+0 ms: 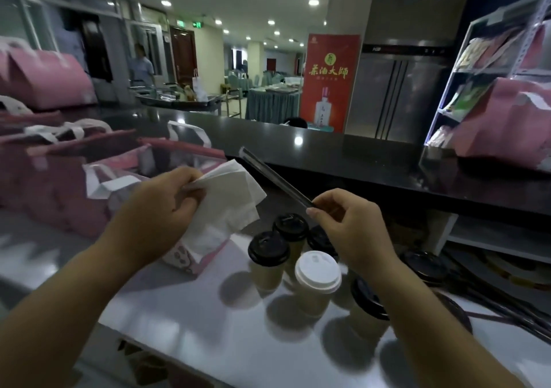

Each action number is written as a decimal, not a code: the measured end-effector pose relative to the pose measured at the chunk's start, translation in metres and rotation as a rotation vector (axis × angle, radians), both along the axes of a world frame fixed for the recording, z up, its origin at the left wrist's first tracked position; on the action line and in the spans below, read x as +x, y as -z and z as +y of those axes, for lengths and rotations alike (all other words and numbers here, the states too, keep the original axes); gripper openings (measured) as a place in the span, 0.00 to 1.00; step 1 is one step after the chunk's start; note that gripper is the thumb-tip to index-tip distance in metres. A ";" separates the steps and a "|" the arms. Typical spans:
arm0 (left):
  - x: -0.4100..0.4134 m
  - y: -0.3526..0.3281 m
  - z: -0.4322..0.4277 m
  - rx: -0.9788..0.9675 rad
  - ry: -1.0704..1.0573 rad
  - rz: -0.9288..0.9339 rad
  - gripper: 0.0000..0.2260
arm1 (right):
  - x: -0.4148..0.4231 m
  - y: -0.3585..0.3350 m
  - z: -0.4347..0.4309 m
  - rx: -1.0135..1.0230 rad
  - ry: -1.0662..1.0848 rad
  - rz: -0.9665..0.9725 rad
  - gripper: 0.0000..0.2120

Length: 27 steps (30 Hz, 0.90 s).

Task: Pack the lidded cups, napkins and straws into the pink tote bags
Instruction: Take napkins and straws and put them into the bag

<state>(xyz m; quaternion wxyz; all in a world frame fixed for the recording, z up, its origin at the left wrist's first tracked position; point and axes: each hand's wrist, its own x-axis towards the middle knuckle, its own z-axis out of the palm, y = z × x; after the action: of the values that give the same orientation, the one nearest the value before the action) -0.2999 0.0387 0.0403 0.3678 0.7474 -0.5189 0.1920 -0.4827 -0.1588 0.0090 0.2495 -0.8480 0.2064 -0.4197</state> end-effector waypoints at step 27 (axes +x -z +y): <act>0.303 -0.035 -0.019 -0.048 0.031 0.011 0.07 | 0.316 -0.058 -0.016 -0.343 -0.070 0.446 0.07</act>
<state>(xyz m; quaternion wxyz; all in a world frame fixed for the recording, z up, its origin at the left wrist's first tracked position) 0.0033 0.0201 0.0753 0.3911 0.7314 -0.5236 0.1946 -0.1670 -0.1748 0.0673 0.0650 -0.9558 0.1527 -0.2428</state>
